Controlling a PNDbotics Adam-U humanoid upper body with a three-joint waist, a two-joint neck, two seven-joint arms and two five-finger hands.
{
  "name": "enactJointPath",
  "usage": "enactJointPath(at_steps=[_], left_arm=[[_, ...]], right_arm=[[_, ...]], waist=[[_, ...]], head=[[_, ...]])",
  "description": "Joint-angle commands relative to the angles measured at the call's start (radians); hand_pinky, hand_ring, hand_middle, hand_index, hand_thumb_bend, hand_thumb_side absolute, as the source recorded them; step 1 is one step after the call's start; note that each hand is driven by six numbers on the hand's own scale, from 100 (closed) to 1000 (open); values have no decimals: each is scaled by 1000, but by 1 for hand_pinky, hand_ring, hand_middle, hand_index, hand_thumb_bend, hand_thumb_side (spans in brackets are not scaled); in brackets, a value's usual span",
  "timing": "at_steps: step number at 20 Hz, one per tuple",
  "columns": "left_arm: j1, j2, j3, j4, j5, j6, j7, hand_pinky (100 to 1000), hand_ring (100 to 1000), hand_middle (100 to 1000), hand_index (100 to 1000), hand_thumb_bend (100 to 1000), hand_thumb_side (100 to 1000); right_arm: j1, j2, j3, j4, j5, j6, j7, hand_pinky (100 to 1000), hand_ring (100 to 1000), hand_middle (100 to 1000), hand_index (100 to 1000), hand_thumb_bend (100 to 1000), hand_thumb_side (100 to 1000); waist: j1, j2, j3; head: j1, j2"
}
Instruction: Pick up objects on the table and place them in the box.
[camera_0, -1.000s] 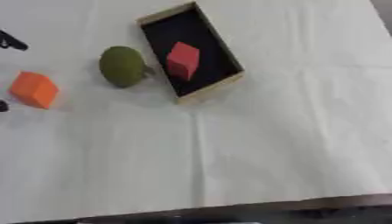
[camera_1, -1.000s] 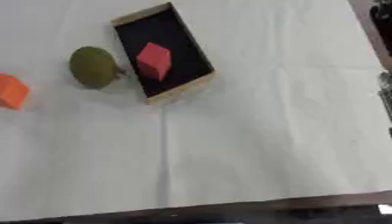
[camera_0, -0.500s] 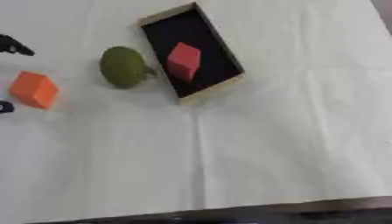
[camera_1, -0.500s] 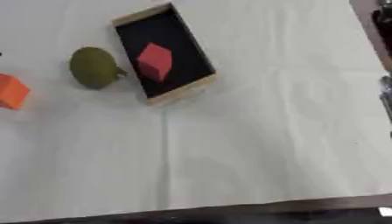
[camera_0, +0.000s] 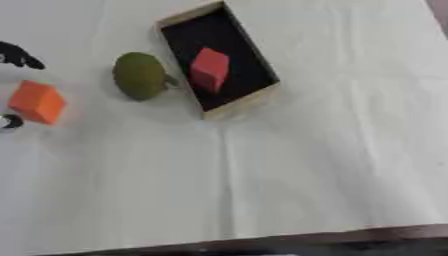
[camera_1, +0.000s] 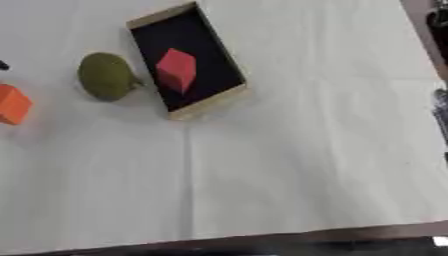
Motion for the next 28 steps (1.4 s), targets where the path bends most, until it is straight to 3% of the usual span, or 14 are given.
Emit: enactJointPath(at_steps=[1, 9, 16, 23, 24, 25, 28], left_arm=[[-21, 13, 3, 9, -17, 2, 16, 880, 848, 790, 878, 488, 100], [-31, -1, -6, 33, -46, 5, 11, 841, 790, 696, 798, 422, 100], [-34, -6, -6, 35, -58, 7, 1, 776, 679, 555, 683, 316, 100], [-55, 0, 13, -44, -34, 29, 53, 758, 652, 537, 665, 281, 100], [-61, 3, 16, -57, -32, 34, 53, 753, 646, 535, 662, 227, 100], [-66, 6, 19, -69, -30, 38, 53, 753, 645, 534, 661, 271, 100], [-91, 11, 25, -103, -26, 47, 52, 750, 638, 532, 659, 251, 100]], right_arm=[[-10, -13, -11, -15, -9, -1, -4, 852, 786, 787, 891, 100, 666], [-11, -8, -11, -15, -17, 1, -7, 852, 785, 784, 890, 100, 666], [-9, -5, -12, -15, -22, 2, -13, 851, 785, 781, 889, 100, 665], [-6, -5, -12, -15, -22, 5, -13, 852, 785, 780, 888, 100, 666], [-6, -5, -12, -15, -22, 5, -13, 852, 785, 780, 888, 100, 668], [-5, -6, -13, -15, -22, 5, -13, 852, 785, 780, 888, 100, 665], [-4, -10, -13, -15, -22, 5, -12, 853, 785, 780, 889, 100, 664]], waist=[[0, -17, -1], [2, -14, -4], [1, -15, -6], [3, -16, -3], [4, -16, -2], [5, -17, -2], [8, -19, 0]], head=[[3, -10], [5, -11], [5, -13], [-1, -12], [-3, -13], [-5, -13], [-11, -12]])
